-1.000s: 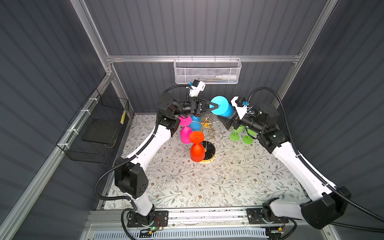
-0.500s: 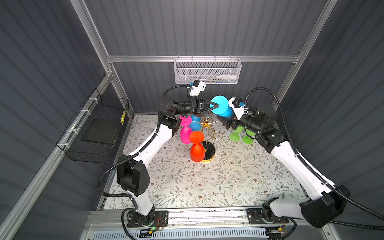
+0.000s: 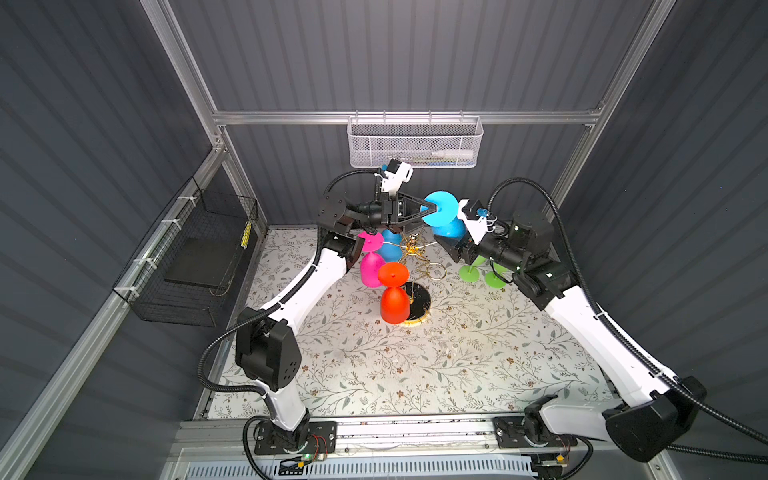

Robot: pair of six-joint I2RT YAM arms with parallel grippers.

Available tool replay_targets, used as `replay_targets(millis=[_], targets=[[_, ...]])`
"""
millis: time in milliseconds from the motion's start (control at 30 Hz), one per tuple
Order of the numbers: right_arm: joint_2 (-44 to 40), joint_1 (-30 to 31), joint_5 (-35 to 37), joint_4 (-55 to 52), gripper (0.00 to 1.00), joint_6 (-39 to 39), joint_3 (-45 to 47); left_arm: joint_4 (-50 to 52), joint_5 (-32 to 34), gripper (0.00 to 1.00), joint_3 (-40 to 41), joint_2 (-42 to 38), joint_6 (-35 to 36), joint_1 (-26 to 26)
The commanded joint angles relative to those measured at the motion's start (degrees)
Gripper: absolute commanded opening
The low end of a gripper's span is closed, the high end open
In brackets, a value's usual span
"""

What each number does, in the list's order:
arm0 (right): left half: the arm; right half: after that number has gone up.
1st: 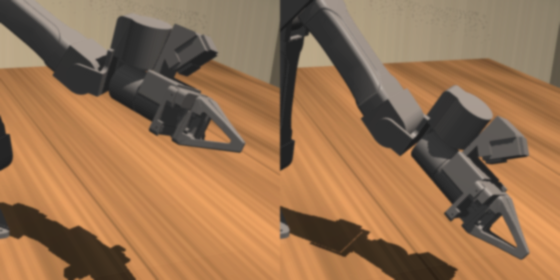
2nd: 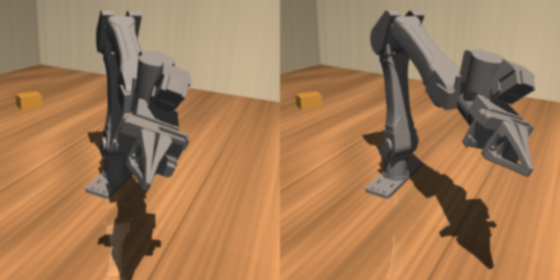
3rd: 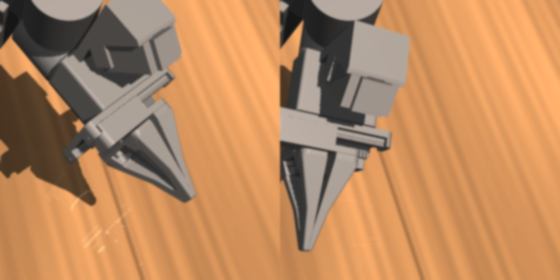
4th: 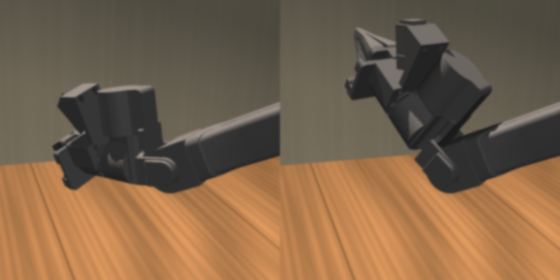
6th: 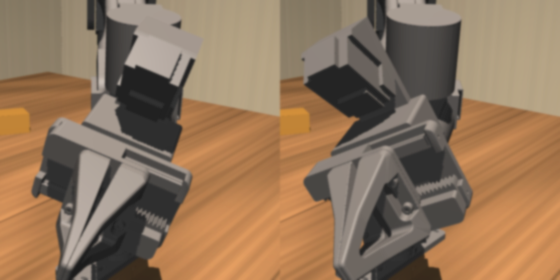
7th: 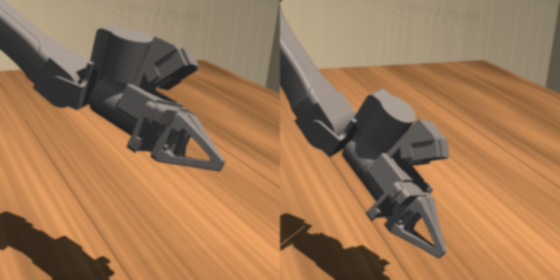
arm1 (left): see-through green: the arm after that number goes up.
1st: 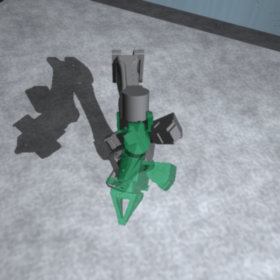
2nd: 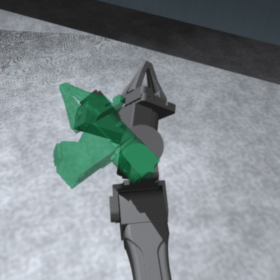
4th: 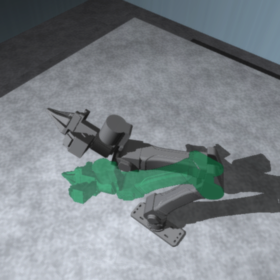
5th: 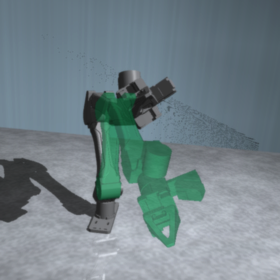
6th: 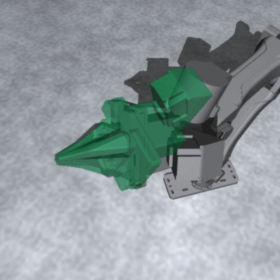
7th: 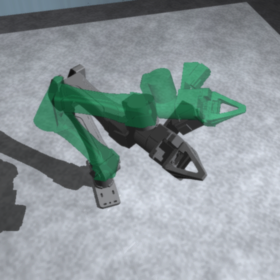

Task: Take the wine glass off the wine glass rack
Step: Pick up the wine glass from the wine glass rack.

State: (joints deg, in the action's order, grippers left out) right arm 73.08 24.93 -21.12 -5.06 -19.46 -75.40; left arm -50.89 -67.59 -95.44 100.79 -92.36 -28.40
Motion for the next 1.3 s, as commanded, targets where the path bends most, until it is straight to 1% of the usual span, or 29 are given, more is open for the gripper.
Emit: replay_targets(millis=[0,33,67,133,200,233,300,333,367,400,467,533,567,667,733,767,833,933,967,1167,1267], targets=[[-2.3,0.3,1.2,-2.6,0.65,1.8,-0.9,0.1,-0.7,0.67,-1.9,-0.2,3.4,0.2],[-2.9,0.3,1.3,-3.7,0.64,2.3,-1.1,1.4,-0.5,0.67,-1.9,-0.5,4.3,0.6],[-3.5,0.3,4.0,-5.0,0.63,2.8,-1.3,3.0,-0.1,0.68,-1.7,-0.7,7.4,1.0],[-4.5,0.3,5.4,-8.0,0.61,3.9,-2.1,7.8,1.1,0.7,-1.6,-1.2,12.4,1.9],[-5.5,0.3,6.4,-11.5,0.59,5.6,-3.2,16.3,3.5,0.7,-1.7,-2.0,21.2,2.9],[-5.9,0.3,6.7,-13.6,0.58,6.6,-3.9,23.0,5.5,0.71,-2.2,-2.7,27.7,3.2],[-6.6,0.3,6.9,-17.8,0.57,8.6,-5.6,36.9,12.0,0.71,-3.4,-4.4,43.5,3.2],[-6.9,0.3,7.1,-20.5,0.56,9.6,-6.5,42.6,16.9,0.72,-3.6,-5.7,51.4,2.9],[-7.2,0.3,7.1,-22.9,0.56,10.6,-7.2,45.4,21.7,0.73,-3.1,-7.2,58.7,2.3],[-7.3,0.3,7.1,-24.5,0.56,11.5,-7.8,46.1,25.6,0.75,-2.0,-8.3,64.2,1.6],[-7.7,0.3,6.3,-27.4,0.56,13.3,-8.7,42.5,35.3,0.75,2.1,-11.1,73.5,-0.3],[-8.0,0.4,5.5,-28.7,0.55,14.8,-8.9,37.9,40.7,0.75,5.4,-12.4,79.8,-1.5],[-8.1,0.4,5.1,-29.3,0.54,15.3,-9.0,37.0,41.9,0.75,5.9,-12.5,82.9,-2.0],[-7.9,0.4,4.6,-30.9,0.52,16.5,-9.5,35.7,40.9,0.74,7.3,-12.8,92.8,-3.0],[-7.4,0.3,3.6,-32.5,0.5,16.9,-10.3,29.2,39.0,0.7,11.1,-14.0,101.2,-3.5],[-7.2,0.4,3.1,-33.2,0.5,17.1,-10.6,25.5,38.2,0.69,13.3,-14.5,104.2,-3.6],[-6.9,0.4,2.5,-34.4,0.5,17.4,-11.2,22.8,37.2,0.68,15.9,-14.8,108.1,-3.7],[-6.8,0.5,2.5,-35.4,0.49,17.9,-11.6,24.0,36.6,0.66,14.9,-14.3,112.6,-3.7],[-6.8,0.5,0.2,-35.5,0.48,18.0,-11.6,23.3,36.4,0.66,14.9,-13.9,113.4,-3.6],[-6.5,0.6,-1.3,-35.9,0.47,19.0,-11.7,17.2,35.1,0.65,15.9,-13.3,114.2,-3.7],[-6.1,0.6,-1.5,-35.9,0.46,19.5,-12.0,15.0,33.1,0.64,17.0,-13.2,115.5,-3.7]])
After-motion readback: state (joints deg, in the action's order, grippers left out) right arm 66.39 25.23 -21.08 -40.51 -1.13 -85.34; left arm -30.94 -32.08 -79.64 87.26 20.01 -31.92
